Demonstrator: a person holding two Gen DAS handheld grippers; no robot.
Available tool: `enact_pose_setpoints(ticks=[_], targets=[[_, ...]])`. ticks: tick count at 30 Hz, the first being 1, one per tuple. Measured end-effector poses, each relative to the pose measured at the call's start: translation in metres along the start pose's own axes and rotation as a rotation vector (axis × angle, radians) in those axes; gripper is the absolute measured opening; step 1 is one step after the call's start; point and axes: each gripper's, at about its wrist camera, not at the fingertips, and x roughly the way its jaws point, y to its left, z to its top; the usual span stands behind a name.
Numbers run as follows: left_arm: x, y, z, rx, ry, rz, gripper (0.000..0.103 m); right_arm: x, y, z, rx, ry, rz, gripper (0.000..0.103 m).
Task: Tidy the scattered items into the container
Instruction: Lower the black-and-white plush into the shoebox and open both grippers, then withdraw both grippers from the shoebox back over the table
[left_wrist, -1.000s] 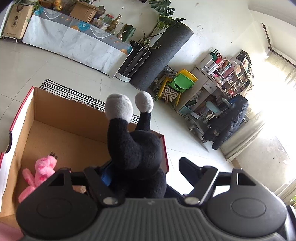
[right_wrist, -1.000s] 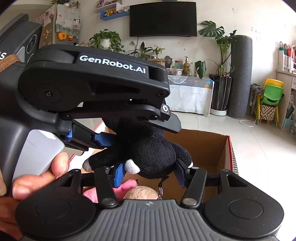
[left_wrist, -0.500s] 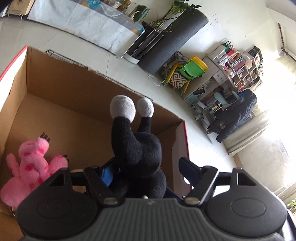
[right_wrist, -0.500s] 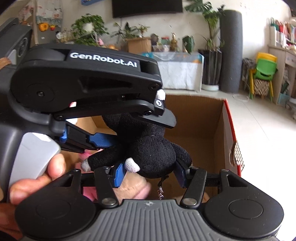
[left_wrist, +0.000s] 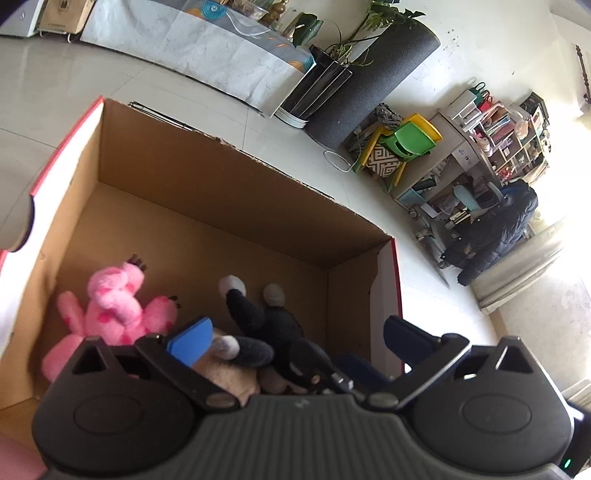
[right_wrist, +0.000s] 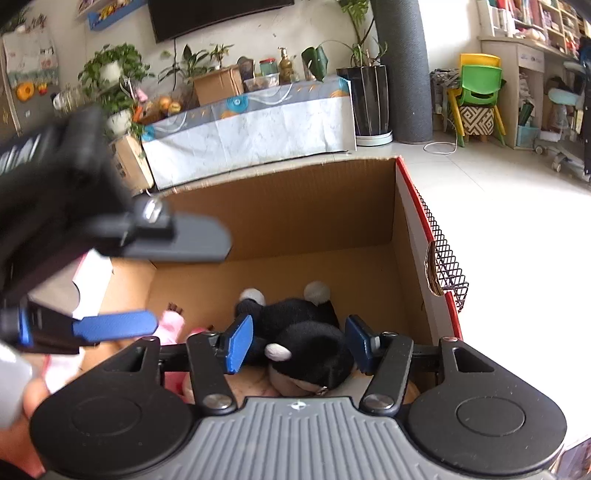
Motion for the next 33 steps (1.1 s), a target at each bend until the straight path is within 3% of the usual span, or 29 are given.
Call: enact_pose_setpoints(ticks=[8, 15, 20, 25, 33], targets=[[-0.031, -0.003, -0.006, 0.004, 0.016, 0.121, 0.103, -0.014, 0.005, 0.007, 0.133, 0.092, 0.073, 0.069], [-0.06, 0.002, -0.017, -0.025, -0.007, 0.163, 0.103, -0.03, 0.017, 0.007, 0.039, 0.065, 0.082, 0.073], [-0.079, 0.0, -0.025, 0.006, -0.018, 0.198, 0.103, -0.04, 0.032, -0.001, 0.011, 0.1, 0.113, 0.074], [-0.094, 0.004, -0.032, 0.001, -0.013, 0.202, 0.103, -0.05, 0.044, -0.007, -0.017, 0.116, 0.078, 0.074], [-0.125, 0.009, -0.049, 0.015, -0.024, 0.217, 0.103, -0.091, 0.049, -0.025, -0.071, 0.063, 0.029, 0.08]])
